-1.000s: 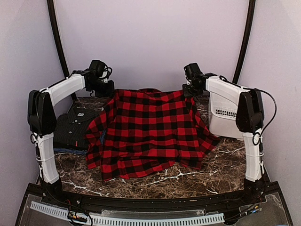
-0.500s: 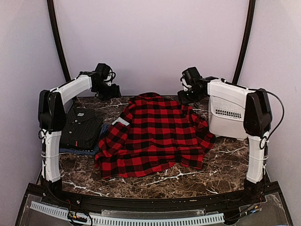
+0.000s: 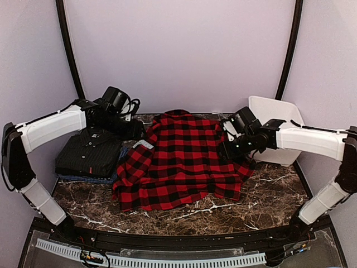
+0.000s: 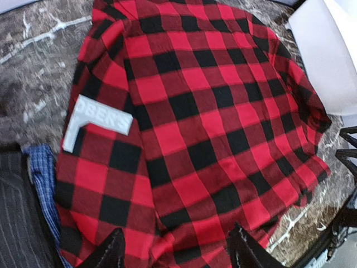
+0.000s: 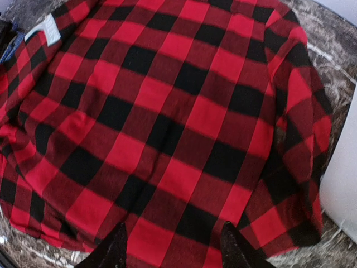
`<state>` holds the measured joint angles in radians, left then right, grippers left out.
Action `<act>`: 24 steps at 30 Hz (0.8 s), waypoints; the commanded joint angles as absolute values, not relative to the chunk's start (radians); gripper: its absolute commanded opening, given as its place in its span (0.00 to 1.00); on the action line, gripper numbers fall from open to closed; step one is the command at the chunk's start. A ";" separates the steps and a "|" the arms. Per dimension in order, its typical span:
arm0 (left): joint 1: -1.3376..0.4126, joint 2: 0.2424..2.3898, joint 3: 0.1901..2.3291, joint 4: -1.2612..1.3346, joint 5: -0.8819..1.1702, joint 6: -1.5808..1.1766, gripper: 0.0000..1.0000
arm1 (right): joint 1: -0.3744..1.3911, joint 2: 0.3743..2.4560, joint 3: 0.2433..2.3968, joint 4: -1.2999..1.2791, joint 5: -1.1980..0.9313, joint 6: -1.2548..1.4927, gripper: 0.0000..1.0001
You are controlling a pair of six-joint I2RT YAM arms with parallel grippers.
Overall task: Fold and stack the long sleeve shirts
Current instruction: Smooth out the flattened shirt at the center of the board.
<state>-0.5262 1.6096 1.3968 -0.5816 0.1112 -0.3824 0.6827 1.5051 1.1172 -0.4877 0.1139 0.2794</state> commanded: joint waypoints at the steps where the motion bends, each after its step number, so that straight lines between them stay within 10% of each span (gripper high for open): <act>1: -0.580 1.465 1.190 -0.546 0.173 -0.447 0.58 | 0.739 1.361 0.977 -0.515 0.064 0.401 0.49; 12: -0.811 1.427 0.948 -0.349 0.302 -0.587 0.37 | 0.833 1.208 0.750 -0.491 -0.050 0.578 0.20; 24: -0.914 1.645 0.955 -0.292 0.278 -0.581 0.22 | 0.904 1.375 0.694 -0.319 -0.007 0.646 0.18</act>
